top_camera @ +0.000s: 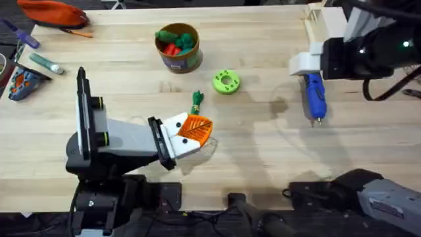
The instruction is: Pick up the gripper from the table and insert it into the empty holder that is missing its gripper. Then pick up a screw, insert it into the mounting hole, and use the screwdriver to tighten it. Finally, clean up the table by picking up the vegetable and placing it into the bucket.
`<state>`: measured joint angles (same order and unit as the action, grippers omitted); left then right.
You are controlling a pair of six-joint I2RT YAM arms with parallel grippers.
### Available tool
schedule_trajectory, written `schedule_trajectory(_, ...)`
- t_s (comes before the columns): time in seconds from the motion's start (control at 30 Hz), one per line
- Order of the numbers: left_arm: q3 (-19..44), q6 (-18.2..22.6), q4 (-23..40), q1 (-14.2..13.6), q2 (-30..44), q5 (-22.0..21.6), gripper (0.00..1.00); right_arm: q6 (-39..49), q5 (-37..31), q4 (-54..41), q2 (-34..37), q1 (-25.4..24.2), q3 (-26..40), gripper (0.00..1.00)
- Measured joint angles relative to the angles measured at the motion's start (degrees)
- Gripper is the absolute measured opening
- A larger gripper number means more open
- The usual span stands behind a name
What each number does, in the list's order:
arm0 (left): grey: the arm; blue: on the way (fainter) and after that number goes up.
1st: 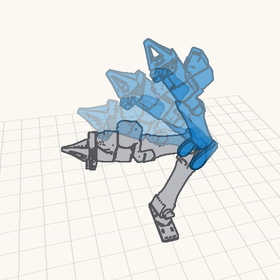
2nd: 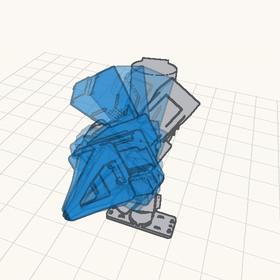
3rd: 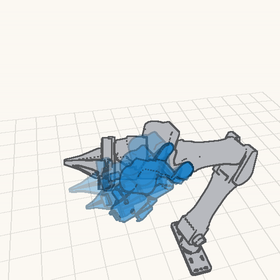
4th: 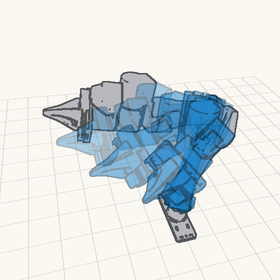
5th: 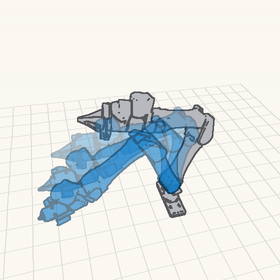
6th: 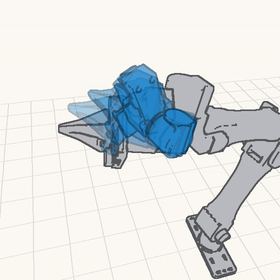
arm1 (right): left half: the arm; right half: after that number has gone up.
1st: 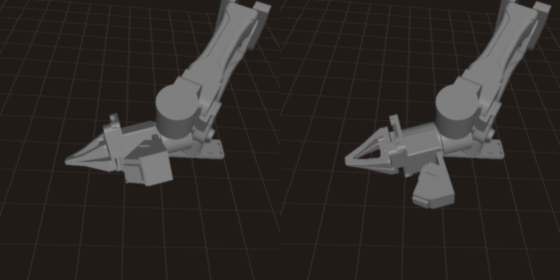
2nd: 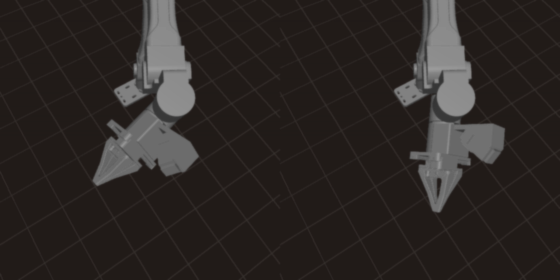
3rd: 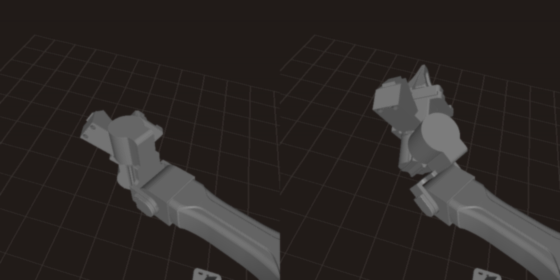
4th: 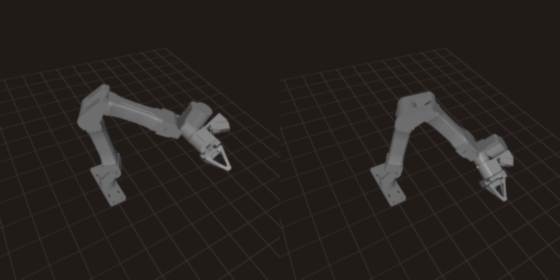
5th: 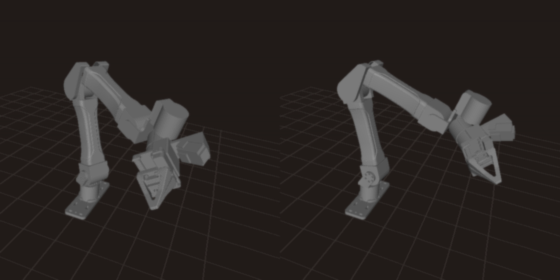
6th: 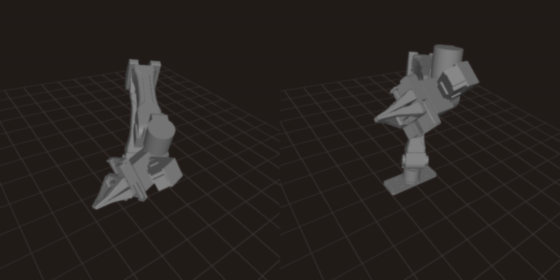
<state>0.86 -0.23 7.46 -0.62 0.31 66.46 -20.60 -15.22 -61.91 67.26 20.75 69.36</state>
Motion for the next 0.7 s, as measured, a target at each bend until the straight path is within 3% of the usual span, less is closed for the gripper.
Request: schedule_trajectory(0.7, 0.0, 0.42, 0.01, 0.01, 0.01, 0.01, 0.009, 0.0, -0.17, 0.0, -0.01, 0.0, 0.0, 0.913)
